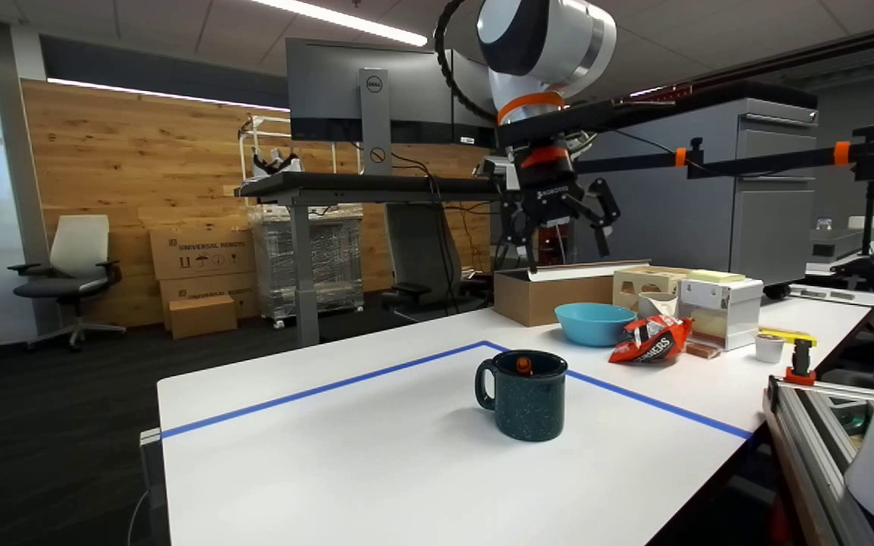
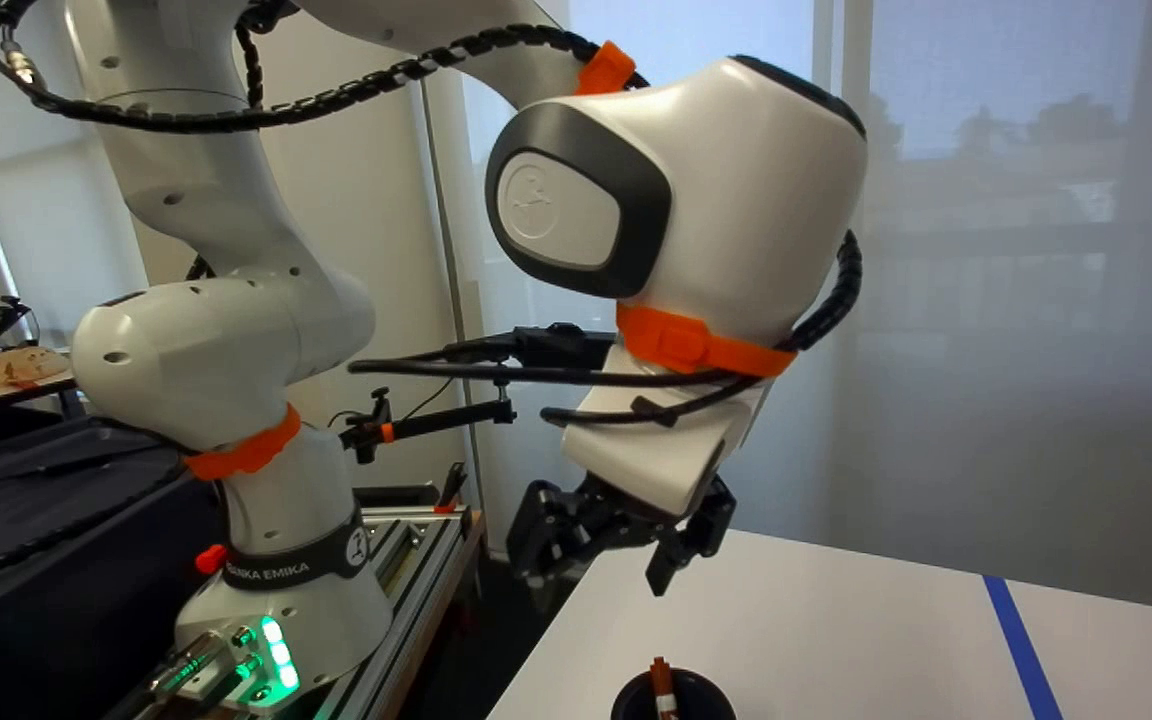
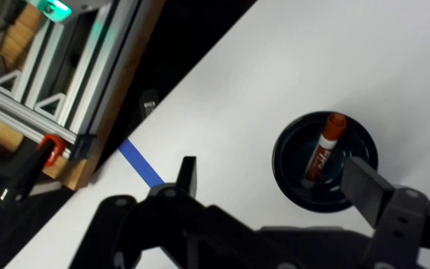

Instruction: Put the marker on the table

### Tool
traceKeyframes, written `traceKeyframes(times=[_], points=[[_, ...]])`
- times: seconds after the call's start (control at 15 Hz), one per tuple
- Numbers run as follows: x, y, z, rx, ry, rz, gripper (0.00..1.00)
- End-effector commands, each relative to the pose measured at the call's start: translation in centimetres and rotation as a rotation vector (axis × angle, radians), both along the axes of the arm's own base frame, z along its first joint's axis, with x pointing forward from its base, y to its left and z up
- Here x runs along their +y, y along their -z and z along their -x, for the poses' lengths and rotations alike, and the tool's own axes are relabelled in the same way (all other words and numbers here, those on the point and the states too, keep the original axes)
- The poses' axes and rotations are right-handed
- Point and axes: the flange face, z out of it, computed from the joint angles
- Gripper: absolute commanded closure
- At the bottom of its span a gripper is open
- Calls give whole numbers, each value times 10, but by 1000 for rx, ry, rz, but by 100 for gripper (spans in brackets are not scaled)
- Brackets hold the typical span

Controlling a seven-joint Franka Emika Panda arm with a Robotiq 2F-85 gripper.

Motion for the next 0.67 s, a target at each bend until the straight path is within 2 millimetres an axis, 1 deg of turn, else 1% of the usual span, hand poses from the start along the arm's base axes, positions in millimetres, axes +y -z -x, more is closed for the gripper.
traceKeyframes(times=[0.0, 0.2, 0.27, 0.4, 0.6], points=[[0, 1, 3, 39, 17, -31, 0], [-1, 5, 3, 85, 33, -65, 0], [3, 9, -1, 73, 61, -82, 0], [3, 17, -10, 47, 128, -117, 0], [5, 31, -13, 60, 211, -187, 0]])
